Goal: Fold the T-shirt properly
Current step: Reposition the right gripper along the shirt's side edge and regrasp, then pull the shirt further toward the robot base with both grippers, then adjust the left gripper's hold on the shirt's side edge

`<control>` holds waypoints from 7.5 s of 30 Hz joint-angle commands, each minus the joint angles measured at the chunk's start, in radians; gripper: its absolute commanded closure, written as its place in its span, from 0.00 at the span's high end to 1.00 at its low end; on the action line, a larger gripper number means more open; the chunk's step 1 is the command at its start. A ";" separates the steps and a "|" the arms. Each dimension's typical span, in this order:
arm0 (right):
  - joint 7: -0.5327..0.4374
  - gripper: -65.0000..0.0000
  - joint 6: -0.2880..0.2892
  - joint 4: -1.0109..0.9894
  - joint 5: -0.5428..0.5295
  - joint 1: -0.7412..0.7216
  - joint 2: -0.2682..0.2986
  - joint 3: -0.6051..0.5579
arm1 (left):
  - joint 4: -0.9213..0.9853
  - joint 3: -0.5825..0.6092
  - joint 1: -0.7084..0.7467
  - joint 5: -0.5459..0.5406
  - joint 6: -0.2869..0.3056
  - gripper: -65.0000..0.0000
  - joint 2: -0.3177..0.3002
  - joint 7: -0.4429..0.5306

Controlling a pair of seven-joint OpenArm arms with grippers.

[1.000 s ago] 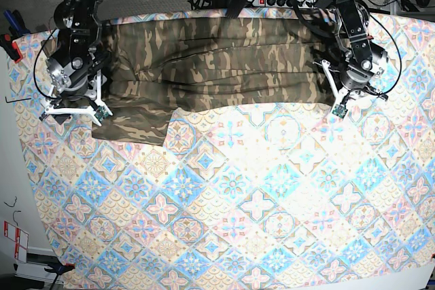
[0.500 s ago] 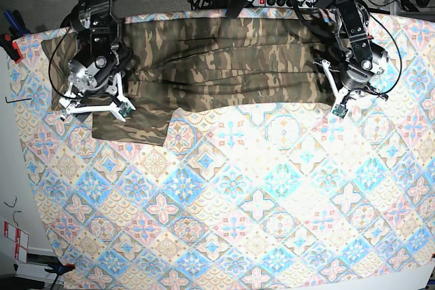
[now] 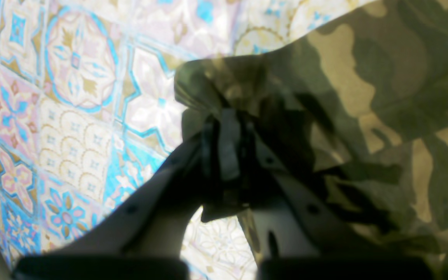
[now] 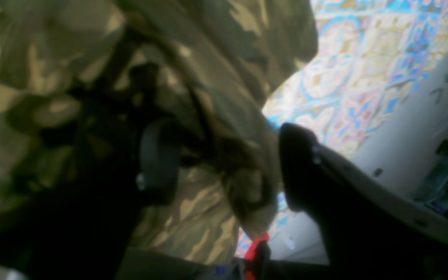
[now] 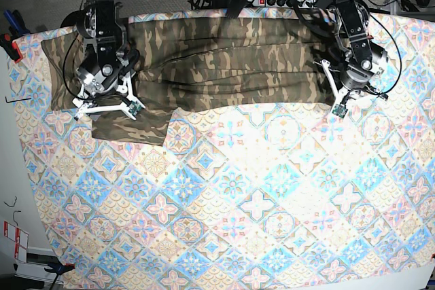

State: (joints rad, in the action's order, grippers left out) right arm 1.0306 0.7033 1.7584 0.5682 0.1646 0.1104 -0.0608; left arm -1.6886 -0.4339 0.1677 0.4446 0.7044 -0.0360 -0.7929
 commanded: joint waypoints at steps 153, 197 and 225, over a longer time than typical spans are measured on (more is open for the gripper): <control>-0.166 0.41 -0.005 0.194 0.332 0.146 -0.265 0.367 | 0.273 -0.073 0.188 -0.619 -0.006 0.71 -0.098 -0.164; -0.166 0.41 -0.005 0.173 0.333 0.141 -0.260 0.367 | -0.034 -0.042 0.083 -0.613 -0.006 0.03 -0.129 -0.441; -0.167 0.41 -0.005 0.171 0.333 0.141 -0.260 0.364 | -0.219 -0.159 0.145 -0.820 -0.006 0.48 -0.178 -0.603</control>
State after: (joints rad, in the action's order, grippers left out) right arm 0.8639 0.7063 1.9137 0.8909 0.3107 -0.1501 0.3058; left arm -1.8927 -0.5896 0.3141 -0.3687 0.6968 -0.2020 -1.4021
